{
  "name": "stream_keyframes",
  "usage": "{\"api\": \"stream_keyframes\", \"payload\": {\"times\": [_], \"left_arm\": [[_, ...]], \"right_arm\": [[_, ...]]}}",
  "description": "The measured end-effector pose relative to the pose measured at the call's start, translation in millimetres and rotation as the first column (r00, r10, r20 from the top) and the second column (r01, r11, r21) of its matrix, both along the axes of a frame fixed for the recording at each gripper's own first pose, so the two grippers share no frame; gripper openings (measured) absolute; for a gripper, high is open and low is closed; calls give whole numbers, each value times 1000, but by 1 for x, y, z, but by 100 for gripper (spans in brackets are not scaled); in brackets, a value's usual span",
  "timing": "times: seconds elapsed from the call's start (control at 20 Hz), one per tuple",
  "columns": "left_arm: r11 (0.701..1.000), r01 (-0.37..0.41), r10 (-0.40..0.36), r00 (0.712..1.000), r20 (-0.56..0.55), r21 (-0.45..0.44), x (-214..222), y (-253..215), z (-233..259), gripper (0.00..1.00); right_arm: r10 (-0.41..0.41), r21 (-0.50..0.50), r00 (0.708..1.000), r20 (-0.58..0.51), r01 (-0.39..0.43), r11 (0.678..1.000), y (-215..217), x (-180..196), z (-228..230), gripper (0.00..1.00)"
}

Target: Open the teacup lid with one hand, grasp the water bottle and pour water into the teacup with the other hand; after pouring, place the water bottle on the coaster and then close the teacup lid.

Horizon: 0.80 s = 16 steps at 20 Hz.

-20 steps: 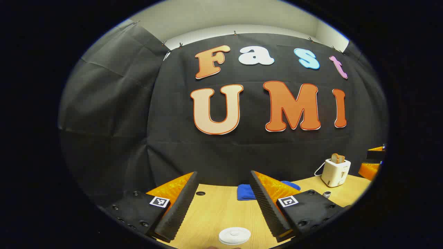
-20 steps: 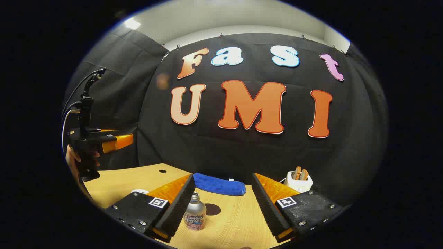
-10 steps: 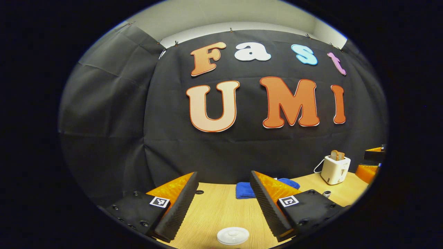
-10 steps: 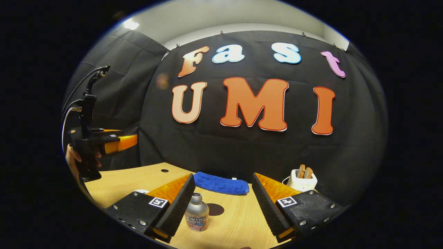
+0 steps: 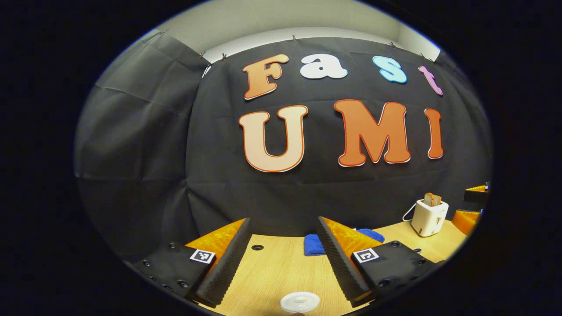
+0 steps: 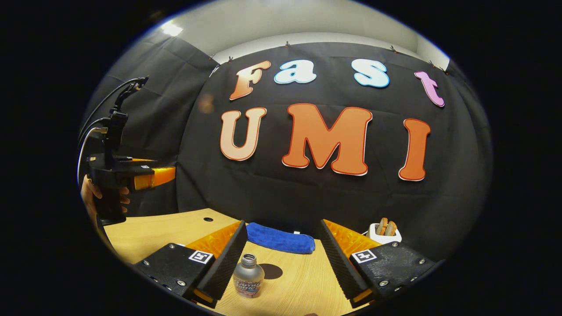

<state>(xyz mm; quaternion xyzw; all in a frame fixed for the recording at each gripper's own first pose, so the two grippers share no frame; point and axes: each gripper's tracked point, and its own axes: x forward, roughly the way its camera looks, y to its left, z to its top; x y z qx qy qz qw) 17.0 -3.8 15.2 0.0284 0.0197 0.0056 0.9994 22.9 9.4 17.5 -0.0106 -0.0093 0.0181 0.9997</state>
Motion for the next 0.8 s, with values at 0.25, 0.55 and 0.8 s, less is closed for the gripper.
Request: {"api": "stream_keyframes", "payload": {"times": [0.25,0.55,0.8], "left_arm": [[999,32,-32,993,-115,-1,-1,-1,-46,99],[994,109,-108,971,-215,-9,-13,-9,-104,100],[990,142,-139,956,-259,-6,-21,-11,-146,100]], "right_arm": [[54,26,996,-73,-52,998,14,1,-32,99],[104,33,987,-121,-101,994,27,0,-61,99],[155,41,969,-194,-150,988,45,1,-94,99]]}}
